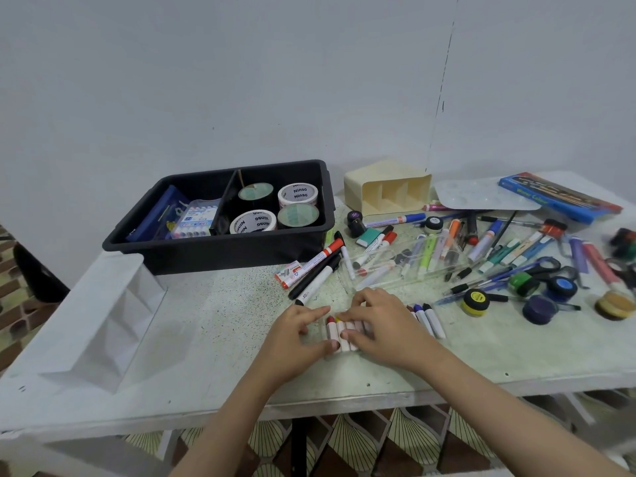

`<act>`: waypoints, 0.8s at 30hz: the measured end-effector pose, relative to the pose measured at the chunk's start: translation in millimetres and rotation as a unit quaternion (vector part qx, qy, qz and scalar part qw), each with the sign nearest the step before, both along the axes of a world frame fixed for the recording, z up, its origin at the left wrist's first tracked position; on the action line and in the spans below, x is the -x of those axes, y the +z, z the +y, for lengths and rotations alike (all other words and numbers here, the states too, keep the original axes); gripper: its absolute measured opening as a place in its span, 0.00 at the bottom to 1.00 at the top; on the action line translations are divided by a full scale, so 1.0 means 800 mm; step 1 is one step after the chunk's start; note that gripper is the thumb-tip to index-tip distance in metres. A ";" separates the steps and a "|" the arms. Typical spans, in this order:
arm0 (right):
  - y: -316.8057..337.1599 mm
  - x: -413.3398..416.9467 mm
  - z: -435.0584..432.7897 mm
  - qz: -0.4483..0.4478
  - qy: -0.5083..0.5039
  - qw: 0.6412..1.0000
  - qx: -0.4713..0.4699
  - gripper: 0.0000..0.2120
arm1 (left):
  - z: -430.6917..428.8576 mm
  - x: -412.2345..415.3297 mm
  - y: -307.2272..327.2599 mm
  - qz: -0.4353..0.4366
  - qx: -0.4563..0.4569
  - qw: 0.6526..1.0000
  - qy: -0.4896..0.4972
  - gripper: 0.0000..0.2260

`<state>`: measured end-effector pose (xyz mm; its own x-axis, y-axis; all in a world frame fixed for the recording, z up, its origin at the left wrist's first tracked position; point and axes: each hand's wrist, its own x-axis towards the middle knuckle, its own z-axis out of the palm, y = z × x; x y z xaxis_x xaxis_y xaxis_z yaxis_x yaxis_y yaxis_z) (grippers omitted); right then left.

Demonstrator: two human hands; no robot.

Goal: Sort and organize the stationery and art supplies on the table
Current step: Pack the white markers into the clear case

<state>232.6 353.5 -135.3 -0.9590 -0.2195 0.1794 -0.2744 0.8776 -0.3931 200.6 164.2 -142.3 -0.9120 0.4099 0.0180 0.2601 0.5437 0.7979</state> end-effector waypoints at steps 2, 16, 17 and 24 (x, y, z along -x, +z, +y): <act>0.002 -0.001 0.004 -0.020 0.007 1.000 -0.008 0.21 | -0.001 0.000 0.000 0.006 0.004 1.000 -0.004 0.24; 0.004 -0.009 0.029 -0.047 0.027 0.998 -0.019 0.29 | -0.003 0.004 0.004 0.009 0.057 0.997 -0.046 0.36; 0.004 -0.009 0.031 -0.050 0.030 0.998 -0.022 0.30 | -0.002 0.005 0.004 0.012 0.068 0.996 -0.047 0.36; 0.019 -0.015 0.061 -0.022 0.006 0.998 0.055 0.19 | 0.027 0.012 0.009 0.126 0.058 0.990 -0.023 0.30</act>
